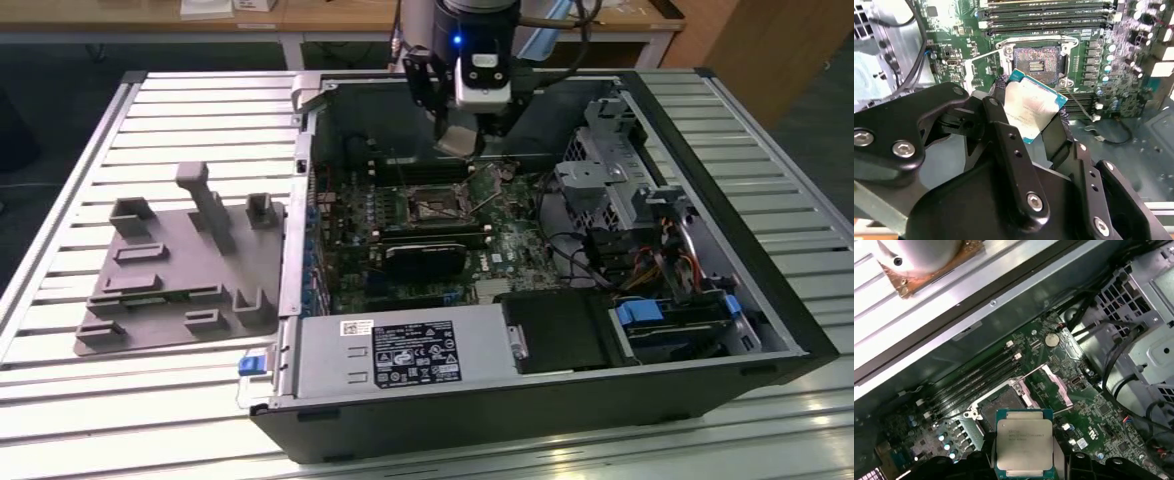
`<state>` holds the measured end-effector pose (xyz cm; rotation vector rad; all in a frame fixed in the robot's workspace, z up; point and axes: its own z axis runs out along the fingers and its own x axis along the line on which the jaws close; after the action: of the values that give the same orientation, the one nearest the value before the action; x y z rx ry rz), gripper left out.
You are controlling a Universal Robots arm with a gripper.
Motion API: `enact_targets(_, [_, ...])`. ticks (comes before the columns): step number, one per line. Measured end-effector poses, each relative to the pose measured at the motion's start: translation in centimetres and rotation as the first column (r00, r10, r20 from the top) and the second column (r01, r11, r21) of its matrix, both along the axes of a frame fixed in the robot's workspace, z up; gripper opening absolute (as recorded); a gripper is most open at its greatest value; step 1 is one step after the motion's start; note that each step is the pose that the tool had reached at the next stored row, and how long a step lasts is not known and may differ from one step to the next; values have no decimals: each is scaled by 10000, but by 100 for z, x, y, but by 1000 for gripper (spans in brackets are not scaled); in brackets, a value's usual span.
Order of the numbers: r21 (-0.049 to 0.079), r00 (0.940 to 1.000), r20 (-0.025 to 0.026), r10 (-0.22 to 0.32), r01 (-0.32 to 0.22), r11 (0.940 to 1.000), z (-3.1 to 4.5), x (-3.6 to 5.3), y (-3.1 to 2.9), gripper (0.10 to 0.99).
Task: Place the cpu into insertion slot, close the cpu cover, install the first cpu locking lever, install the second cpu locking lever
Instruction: 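Place the cpu into insertion slot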
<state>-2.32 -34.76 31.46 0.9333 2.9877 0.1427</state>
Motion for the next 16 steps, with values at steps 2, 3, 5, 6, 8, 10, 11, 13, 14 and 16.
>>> enact_targets(2, [0,9996,0,-278,278,9996,-13,0,0,537])
enact_targets(3, [0,9991,0,-416,416,9991,-19,0,0,537])
enact_targets(5, [-1,9977,0,-679,679,9977,-31,0,0,537])
enact_targets(6, [-1,9967,-1,-808,808,9967,-37,0,0,537])
enact_targets(8, [0,9944,0,-1053,1053,9944,-48,0,0,537])
enact_targets(10, [-1,9914,0,-1309,1309,9914,-60,0,0,537])
enact_targets(11, [0,9897,0,-1435,1435,9897,-65,0,0,537])
enact_targets(13, [0,9858,-1,-1678,1678,9858,-76,0,0,537])
enact_targets(14, [0,9836,0,-1805,1805,9836,-82,0,0,537])
enact_targets(16, [0,9787,-1,-2052,2052,9787,-92,0,0,537])
